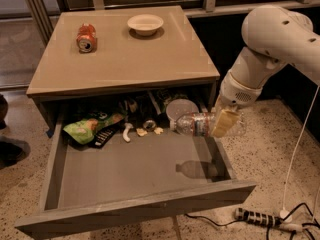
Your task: Pick water bottle from top drawer and place on counter
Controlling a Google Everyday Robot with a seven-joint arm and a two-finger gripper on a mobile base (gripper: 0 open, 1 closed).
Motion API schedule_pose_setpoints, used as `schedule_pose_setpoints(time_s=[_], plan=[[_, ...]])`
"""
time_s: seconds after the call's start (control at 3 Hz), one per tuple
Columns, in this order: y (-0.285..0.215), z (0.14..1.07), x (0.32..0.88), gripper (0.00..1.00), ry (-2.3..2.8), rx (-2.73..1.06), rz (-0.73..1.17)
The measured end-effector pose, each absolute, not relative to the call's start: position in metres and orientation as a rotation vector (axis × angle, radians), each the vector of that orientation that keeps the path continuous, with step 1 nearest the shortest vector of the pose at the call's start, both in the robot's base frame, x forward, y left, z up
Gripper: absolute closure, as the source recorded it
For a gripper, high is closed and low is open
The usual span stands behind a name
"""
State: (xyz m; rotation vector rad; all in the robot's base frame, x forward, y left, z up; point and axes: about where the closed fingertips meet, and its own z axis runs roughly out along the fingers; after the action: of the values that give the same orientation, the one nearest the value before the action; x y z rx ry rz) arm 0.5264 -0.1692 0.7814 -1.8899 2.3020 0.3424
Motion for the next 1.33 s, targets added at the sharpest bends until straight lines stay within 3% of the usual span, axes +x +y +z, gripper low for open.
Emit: schedule_pose_setpoints(time_s=[0.33, 0.67, 1.0, 1.33], plan=[[-0.194, 0.804, 0.563, 1.0, 2.355, -1.805, 0.257], [-0.194, 0.804, 0.563, 1.0, 2.355, -1.805, 0.258], [-0.179, 0.827, 0.617, 1.0, 2.318, -1.806, 0.241], [-0.179, 0.827, 0.617, 1.0, 2.318, -1.805, 0.241]])
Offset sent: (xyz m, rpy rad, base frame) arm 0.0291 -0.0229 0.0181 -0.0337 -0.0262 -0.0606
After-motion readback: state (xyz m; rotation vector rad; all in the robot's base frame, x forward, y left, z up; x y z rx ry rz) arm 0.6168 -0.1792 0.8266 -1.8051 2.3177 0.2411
